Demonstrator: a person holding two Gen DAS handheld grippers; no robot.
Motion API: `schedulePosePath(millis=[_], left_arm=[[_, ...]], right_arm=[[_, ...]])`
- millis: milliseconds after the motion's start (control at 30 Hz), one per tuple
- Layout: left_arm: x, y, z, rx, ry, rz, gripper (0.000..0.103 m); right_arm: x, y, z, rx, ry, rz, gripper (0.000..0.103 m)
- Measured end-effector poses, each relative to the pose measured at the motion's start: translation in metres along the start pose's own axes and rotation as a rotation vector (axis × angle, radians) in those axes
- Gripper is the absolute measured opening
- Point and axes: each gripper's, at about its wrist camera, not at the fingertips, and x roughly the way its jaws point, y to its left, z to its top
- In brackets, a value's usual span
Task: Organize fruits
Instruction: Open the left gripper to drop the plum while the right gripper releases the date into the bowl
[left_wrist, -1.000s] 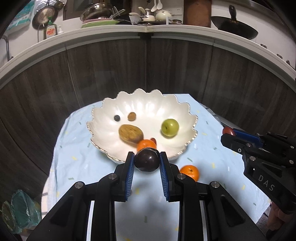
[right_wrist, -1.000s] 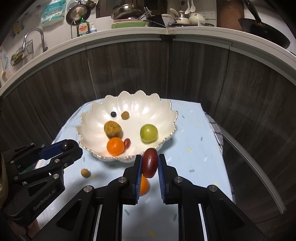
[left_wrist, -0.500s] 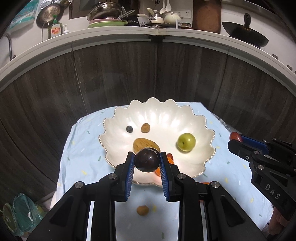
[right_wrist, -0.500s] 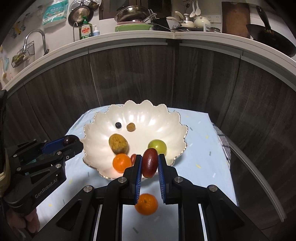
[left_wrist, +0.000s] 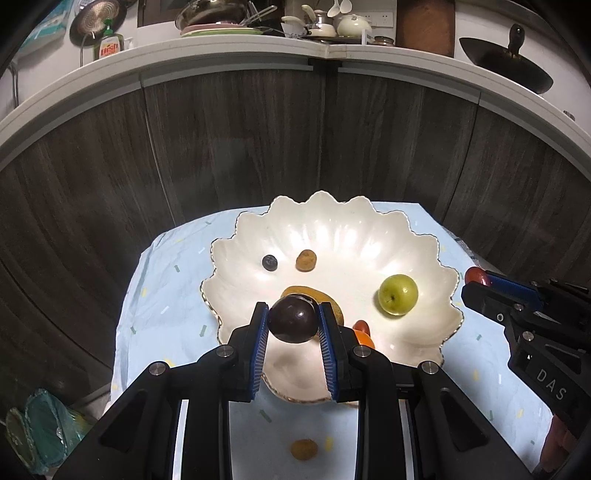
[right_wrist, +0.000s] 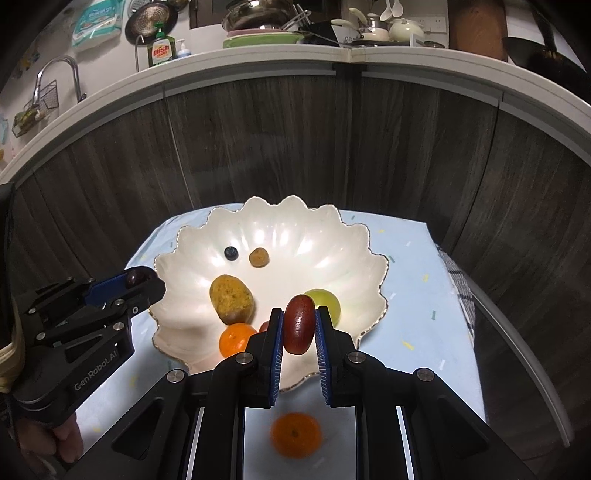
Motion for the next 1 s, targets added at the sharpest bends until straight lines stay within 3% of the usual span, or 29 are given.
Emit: schedulePosePath(millis=[567,633,667,733,1000], left_arm=[[0.029,0.004,-0.002,0.015,0.063,0.005,0.028],[0.03,0.004,-0.003,0.017,0.069,0.01,0.028],[0.029,0.004,-0.004,0.018,0.07,0.014,0.029],[0.027,0.005,-0.004,0.02,0.061,0.021,0.039],[0.012,0.005,-0.003,0.016,0.038,0.034,0.059]], right_arm=[[0.03,-0.004,-0.004,0.022,0.093,0.013,0.019],[0.031,-0.005,-0.004,0.026,0.1,0.009,0.024],[0.03,-0.006,-0.004,0.029,0.097,0.008,0.033],[0.028,-0.006,-0.004,0.032,0.088,0.003,0.039],[0.014,-0.007,-0.003,0.042,0.064,-0.007,0.053]])
